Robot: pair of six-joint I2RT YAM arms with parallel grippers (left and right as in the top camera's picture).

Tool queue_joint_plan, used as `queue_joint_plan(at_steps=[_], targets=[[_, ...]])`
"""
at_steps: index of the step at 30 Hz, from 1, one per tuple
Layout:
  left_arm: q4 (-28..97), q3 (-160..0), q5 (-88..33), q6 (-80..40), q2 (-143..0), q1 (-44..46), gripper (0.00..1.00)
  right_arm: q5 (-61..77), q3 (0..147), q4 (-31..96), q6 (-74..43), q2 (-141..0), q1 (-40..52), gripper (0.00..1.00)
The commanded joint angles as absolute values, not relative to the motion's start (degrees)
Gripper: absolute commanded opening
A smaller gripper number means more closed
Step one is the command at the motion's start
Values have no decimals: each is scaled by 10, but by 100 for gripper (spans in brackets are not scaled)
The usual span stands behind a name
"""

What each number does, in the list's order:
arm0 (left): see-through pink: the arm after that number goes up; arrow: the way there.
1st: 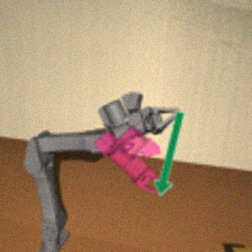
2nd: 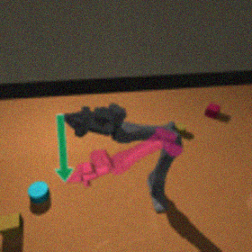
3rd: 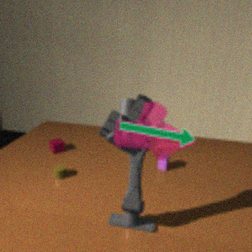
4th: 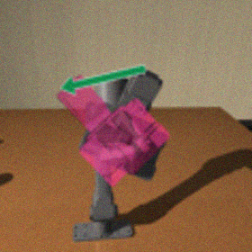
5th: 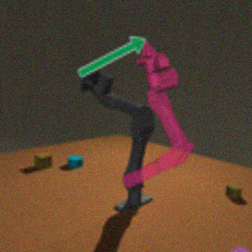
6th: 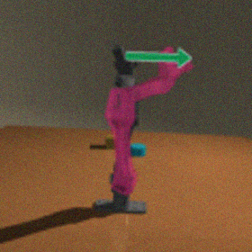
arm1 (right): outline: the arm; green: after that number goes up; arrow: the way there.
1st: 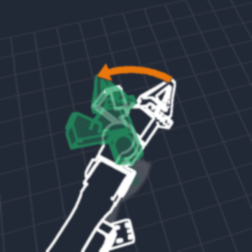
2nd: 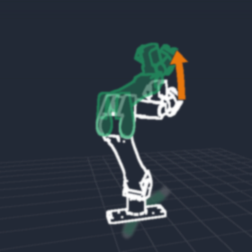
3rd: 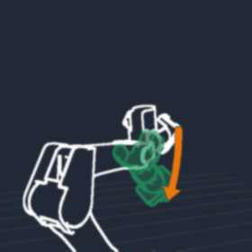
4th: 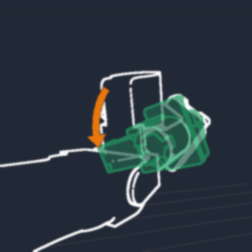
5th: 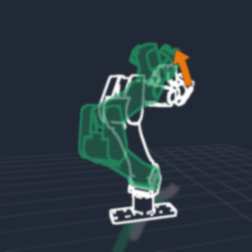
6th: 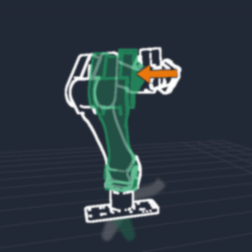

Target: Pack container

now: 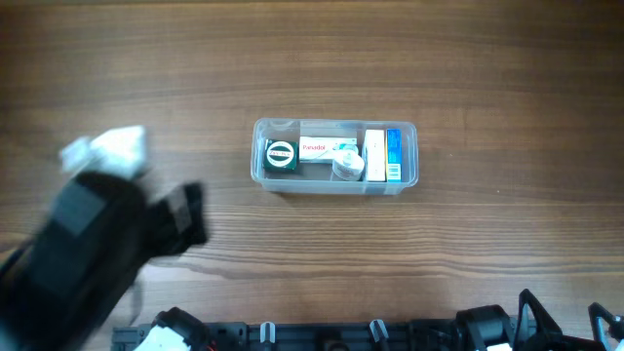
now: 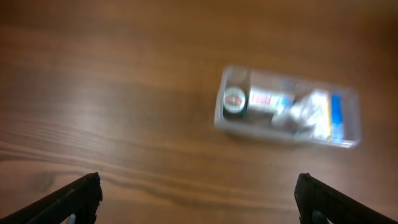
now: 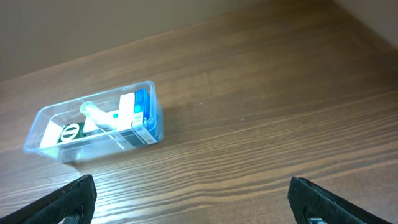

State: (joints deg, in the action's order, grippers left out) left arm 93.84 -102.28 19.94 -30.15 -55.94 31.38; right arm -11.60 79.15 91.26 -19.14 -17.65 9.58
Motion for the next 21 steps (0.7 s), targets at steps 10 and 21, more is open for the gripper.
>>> queue_joint_plan(at_steps=[10, 21], targets=[[692, -666, 331, -242, -237, 313, 100, -110, 793, 912, -182, -170, 93, 100], [410, -445, 122, -244, -255, 313, 100, -110, 793, 912, -182, -170, 93, 100]])
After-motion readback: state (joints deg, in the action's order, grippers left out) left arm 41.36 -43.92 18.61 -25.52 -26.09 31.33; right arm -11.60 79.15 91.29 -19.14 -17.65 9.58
